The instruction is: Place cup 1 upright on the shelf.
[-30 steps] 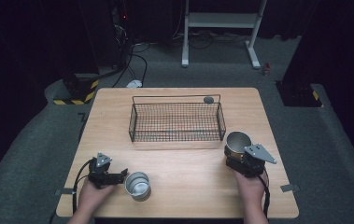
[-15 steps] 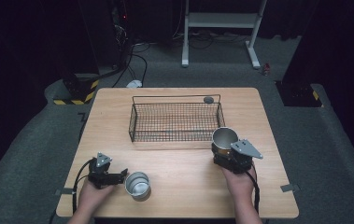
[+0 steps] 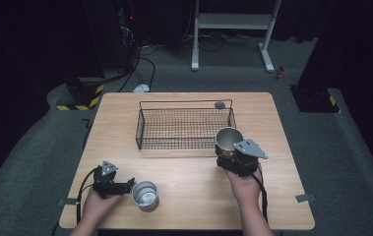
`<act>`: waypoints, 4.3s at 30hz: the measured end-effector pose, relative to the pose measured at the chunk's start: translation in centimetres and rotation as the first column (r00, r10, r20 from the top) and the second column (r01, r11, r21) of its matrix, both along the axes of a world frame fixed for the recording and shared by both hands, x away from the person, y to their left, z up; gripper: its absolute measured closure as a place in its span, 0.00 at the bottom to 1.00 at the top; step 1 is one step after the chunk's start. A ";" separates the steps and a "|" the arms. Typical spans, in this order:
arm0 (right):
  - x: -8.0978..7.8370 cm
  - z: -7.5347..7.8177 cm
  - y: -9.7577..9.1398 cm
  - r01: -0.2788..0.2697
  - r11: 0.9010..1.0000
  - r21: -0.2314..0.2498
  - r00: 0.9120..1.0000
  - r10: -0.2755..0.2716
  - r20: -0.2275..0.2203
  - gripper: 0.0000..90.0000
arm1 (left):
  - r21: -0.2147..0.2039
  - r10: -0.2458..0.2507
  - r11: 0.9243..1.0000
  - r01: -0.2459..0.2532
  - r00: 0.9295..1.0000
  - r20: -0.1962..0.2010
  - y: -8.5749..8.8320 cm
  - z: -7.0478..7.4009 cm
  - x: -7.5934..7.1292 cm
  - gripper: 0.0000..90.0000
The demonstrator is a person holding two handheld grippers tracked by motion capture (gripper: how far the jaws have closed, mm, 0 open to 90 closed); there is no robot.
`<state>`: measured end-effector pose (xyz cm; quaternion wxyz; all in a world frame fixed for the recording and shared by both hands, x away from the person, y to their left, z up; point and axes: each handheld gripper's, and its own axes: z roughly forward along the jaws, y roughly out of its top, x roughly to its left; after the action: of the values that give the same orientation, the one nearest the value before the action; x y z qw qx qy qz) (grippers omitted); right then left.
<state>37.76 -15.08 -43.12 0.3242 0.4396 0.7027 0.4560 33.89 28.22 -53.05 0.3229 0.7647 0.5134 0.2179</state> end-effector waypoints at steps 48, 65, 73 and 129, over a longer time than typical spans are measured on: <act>8.6 2.4 4.2 0.008 1.000 0.007 1.000 -0.008 -0.006 0.16 | 0.003 -0.017 1.000 0.017 1.000 -0.002 0.0 0.0 -0.1 0.05; 11.8 1.4 5.2 0.030 0.999 0.015 0.998 -0.030 -0.055 0.16 | 0.000 -0.019 1.000 0.019 1.000 0.000 0.0 0.0 -0.1 0.05; 13.0 0.9 6.1 0.033 0.999 0.004 0.996 -0.032 -0.081 0.16 | 0.000 -0.021 1.000 0.021 1.000 0.000 0.0 0.0 -0.1 0.05; 14.6 -3.1 8.5 0.020 0.997 -0.072 0.978 -0.035 -0.208 0.16 | 0.003 -0.025 1.000 0.025 1.000 0.006 0.0 0.0 -0.1 0.05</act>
<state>52.35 -6.55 -46.22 0.2699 0.4832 0.7420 0.3783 33.77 28.22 -53.06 0.3260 0.7710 0.5023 0.2168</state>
